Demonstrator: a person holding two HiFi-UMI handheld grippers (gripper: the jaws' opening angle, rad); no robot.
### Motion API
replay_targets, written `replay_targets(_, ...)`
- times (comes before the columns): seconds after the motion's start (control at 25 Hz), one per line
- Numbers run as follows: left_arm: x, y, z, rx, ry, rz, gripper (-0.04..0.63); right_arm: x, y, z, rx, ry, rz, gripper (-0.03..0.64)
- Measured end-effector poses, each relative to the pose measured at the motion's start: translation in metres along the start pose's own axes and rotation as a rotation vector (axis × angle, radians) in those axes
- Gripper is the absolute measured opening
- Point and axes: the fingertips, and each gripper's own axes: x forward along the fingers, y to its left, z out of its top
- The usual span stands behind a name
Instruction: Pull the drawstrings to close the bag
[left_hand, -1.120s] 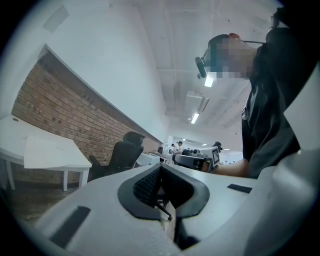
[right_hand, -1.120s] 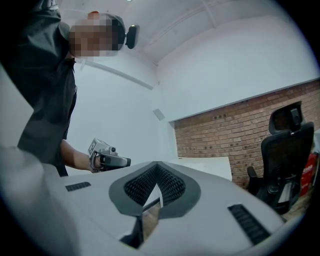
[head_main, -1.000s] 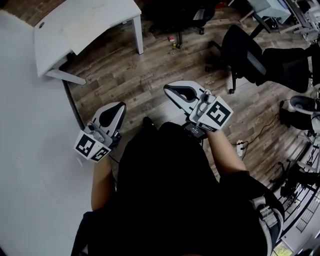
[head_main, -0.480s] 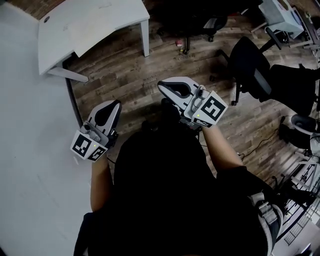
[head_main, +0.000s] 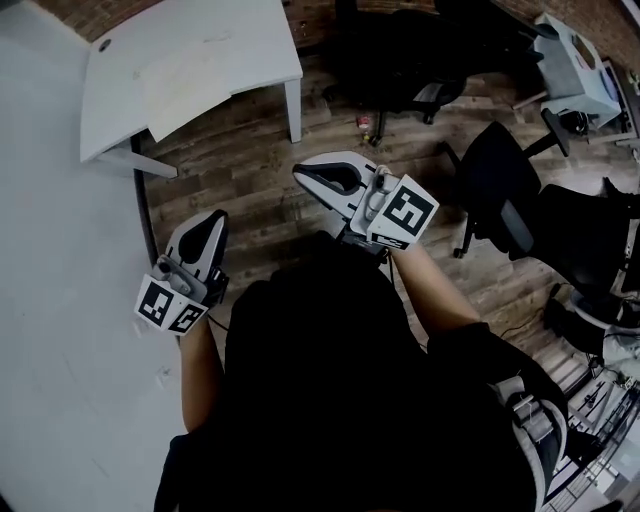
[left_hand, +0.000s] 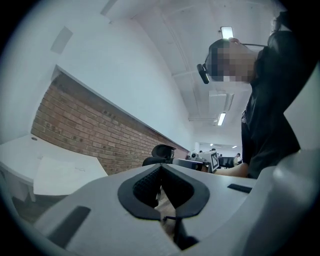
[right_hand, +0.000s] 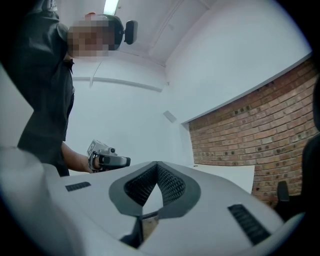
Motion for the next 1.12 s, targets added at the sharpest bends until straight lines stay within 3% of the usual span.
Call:
replay_targets(0.48, 0.024, 0.043, 0.015, 0.021, -0.063, 0.243, 0.017, 0.034, -0.068, 0.006, 0.008, 0.009, 0.218, 0.006)
replay_targets(0.68, 0.015, 0.062, 0.014, 0.005, -0.084, 0.339, 0.017, 0.040, -0.086, -0.002, 0.028, 0.027, 0.258, 0.006)
replay_targets(0.92, 0.002, 0.092, 0.007, -0.026, -0.082, 0.393, 0.017, 0.067, -0.103, -0.017, 0.064, 0.050, 0.267, 0.006)
replay_targets(1.12, 0.001, 0.142, 0.005, -0.061, -0.084, 0.388, 0.017, 0.108, -0.124, -0.026, 0.066, 0.077, 0.265, 0.006)
